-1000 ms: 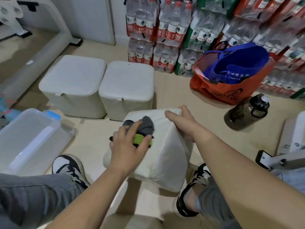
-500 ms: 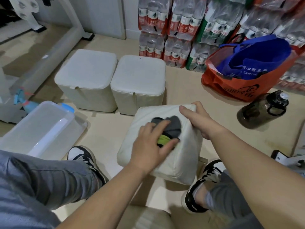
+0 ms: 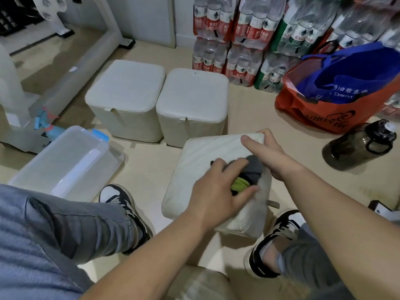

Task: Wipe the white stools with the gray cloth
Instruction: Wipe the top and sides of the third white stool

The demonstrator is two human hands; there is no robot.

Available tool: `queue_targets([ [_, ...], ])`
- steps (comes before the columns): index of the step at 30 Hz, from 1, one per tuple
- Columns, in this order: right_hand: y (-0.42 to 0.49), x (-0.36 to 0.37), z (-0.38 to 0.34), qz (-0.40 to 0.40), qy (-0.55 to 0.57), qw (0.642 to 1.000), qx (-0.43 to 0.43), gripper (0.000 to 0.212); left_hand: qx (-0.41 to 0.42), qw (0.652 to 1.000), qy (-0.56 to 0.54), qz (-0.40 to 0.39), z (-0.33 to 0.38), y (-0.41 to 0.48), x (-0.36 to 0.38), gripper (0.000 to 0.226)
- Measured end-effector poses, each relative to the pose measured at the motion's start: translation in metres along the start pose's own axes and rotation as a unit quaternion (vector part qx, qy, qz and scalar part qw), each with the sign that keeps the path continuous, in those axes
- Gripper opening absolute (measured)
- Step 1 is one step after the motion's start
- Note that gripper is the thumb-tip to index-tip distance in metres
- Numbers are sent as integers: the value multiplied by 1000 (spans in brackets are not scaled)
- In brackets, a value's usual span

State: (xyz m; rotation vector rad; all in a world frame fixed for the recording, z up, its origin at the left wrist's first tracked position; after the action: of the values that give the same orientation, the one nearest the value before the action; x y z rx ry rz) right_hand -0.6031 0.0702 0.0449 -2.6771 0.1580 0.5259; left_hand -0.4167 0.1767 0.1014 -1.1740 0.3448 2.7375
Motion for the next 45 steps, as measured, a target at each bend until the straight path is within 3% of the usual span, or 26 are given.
queue_targets([
  [5, 5, -5, 4, 26, -9, 999, 27, 58, -162, 974, 60, 149, -58, 19, -51, 68],
  [7, 6, -5, 6, 35, -3, 999, 33, 58, -136, 977, 58, 154, -48, 21, -53, 70],
  [10, 7, -7, 6, 34, 1, 999, 34, 60, -103, 993, -39, 36, -37, 18, -31, 65],
  [11, 6, -7, 5, 25, 4, 999, 35, 61, -110, 993, -42, 28, -44, 21, -32, 60],
  [14, 5, -7, 5, 22, 1, 999, 34, 61, -111, 989, 54, 79, -67, 33, -44, 60],
  [17, 5, 3, -1, 30, -22, 999, 16, 54, -138, 988, -55, 45, -62, 29, -22, 68],
  [22, 4, 13, -13, 28, -52, 998, -6, 56, -68, 997, -32, 36, -21, 10, 4, 70],
  [26, 5, 15, -13, -2, -25, 1000, -3, 52, -16, 996, 11, 84, -45, 6, 0, 62],
  [28, 7, 10, -9, -4, -13, 1000, 17, 50, -89, 991, 45, 94, -84, 5, -6, 61],
  [31, 11, 1, -2, 33, -11, 998, 46, 61, -297, 949, 24, 103, -150, -11, -18, 66],
  [33, 13, 1, -1, 56, -27, 997, 52, 72, -351, 931, -3, 99, -158, -17, -18, 67],
  [35, 14, 6, -3, 61, -40, 996, 48, 75, -304, 947, -20, 104, -125, -11, -14, 63],
  [40, 13, 7, -9, 60, -52, 996, 46, 74, -51, 996, -69, 31, -23, -2, -1, 56],
  [42, 14, 6, -7, 50, -41, 997, 47, 67, -56, 996, -50, 36, -44, 3, -2, 59],
  [45, 14, 7, -8, 46, -25, 997, 50, 67, -220, 972, -11, 85, -111, 5, -12, 63],
])
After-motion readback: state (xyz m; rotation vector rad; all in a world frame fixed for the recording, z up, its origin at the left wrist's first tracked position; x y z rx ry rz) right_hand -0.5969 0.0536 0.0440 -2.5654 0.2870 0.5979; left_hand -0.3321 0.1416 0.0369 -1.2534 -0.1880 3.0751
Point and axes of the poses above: each hand's wrist, its own y-axis towards the middle knuckle, its own x-axis out of the palm, z = x × y, the point moved 5 cm from there along y, towards the middle knuckle, and after that the axes turned 3 degrees about z, right-handed, at the moved point
